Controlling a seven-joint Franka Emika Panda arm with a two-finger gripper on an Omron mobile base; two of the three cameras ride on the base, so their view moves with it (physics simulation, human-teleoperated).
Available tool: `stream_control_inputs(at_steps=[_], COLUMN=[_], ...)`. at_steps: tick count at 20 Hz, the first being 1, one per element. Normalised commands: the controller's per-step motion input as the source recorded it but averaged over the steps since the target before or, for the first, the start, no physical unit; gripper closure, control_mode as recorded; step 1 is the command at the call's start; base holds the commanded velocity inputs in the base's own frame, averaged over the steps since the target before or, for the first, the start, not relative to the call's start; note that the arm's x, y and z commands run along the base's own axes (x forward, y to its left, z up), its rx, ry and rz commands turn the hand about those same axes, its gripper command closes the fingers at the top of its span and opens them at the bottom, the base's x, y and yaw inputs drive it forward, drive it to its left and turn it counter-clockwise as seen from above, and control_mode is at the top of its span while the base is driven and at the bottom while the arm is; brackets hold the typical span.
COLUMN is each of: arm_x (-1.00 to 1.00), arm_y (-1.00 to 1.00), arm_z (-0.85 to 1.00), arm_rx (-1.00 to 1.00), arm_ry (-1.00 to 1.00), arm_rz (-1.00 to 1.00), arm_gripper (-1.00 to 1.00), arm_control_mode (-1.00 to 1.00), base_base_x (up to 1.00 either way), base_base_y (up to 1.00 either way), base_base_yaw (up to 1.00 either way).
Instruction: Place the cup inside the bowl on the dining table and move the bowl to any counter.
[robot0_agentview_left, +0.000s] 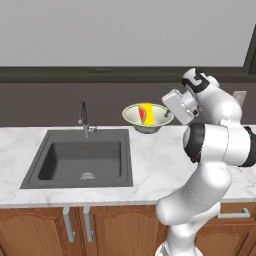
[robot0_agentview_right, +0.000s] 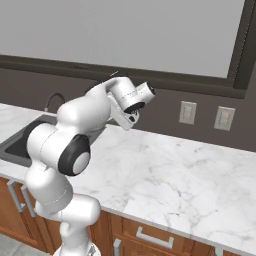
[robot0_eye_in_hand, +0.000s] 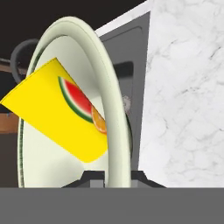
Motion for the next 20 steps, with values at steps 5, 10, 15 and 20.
stream_control_inputs(at_steps=[5,10,15,20], arm_x=[0.22,0.36,0.07,0.00], arm_y=[-0.19,-0.42,-0.54,-0.59], arm_z=[-0.08,-0.15,0.00,-0.05], arm_rx=[0.00,0.00,0.03,0.02], arm_ry=[0.15,0.03,-0.03,-0.15], arm_rz=[0.00,0.00,0.00,0.00], arm_gripper=[1.00,1.00,1.00,1.00], arm_control_mode=[-1.00,-1.00,-1.00,-1.00], base_base_x=[0.00,0.00,0.00,0.00], base_base_y=[0.00,0.00,0.00,0.00], base_base_yaw=[0.00,0.00,0.00,0.00])
